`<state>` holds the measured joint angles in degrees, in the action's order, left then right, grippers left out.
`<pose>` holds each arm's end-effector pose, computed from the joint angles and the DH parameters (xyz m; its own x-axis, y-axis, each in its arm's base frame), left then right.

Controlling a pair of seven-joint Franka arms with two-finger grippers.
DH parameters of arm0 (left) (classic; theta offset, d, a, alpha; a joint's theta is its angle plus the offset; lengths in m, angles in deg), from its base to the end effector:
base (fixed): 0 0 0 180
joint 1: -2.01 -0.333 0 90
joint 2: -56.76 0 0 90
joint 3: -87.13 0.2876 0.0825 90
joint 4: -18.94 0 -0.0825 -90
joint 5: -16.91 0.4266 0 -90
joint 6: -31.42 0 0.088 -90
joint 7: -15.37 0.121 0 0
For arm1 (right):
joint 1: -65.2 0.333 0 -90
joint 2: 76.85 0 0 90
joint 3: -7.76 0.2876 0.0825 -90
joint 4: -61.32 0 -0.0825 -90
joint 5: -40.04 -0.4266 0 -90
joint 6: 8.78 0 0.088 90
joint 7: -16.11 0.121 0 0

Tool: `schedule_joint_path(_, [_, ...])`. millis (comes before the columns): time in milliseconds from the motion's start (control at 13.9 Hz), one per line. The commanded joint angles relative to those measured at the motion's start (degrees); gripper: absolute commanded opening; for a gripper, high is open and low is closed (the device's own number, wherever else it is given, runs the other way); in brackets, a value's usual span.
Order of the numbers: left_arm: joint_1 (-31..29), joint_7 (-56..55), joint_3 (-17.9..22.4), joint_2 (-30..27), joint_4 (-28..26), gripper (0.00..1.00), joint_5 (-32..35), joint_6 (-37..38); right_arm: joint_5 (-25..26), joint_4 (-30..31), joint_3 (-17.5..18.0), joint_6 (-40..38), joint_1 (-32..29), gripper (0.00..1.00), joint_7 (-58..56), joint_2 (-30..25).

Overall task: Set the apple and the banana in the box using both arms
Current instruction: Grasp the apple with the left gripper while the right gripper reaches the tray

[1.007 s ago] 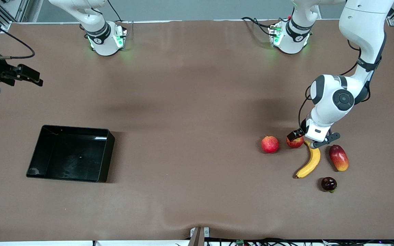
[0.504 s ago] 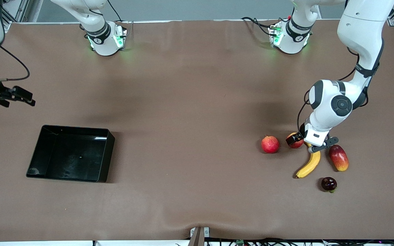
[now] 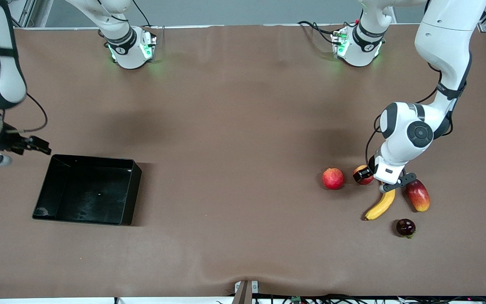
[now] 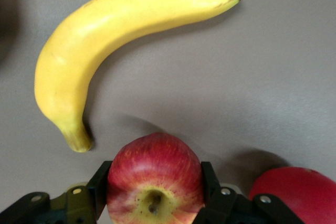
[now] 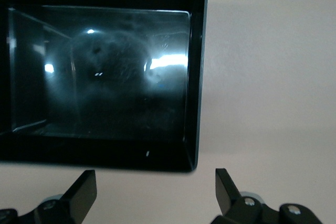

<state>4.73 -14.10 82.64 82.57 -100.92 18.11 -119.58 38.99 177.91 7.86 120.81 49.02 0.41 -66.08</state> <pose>0.6022 -0.0785 0.1388 0.9254 0.3722 0.0714 0.3680 -0.9275 0.0659 0.5926 -0.1701 0.2893 0.9990 -0.0181 0.0414 -0.0180 -0.9998 -0.0038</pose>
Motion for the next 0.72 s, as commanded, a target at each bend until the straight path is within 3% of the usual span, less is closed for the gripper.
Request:
schedule_joint_path(0, [0.53, 0.56, 0.10, -2.16, 0.94, 0.00, 0.03, 0.79, 0.61, -2.06, 0.96, 4.44, -2.45, 1.00, -2.31, 6.44])
schedule_joint_path(360, [0.53, 0.56, -0.78, -4.71, 6.56, 0.00, 0.03, 12.20, 0.52, -9.26, 0.96, 4.10, -2.81, 1.00, -3.46, 15.66])
schedule_joint_path(647, [0.62, 0.47, -0.95, -5.68, 7.36, 0.00, 0.03, 14.77, 0.52, -9.36, 0.96, 4.01, -2.81, 1.00, -3.98, 17.53])
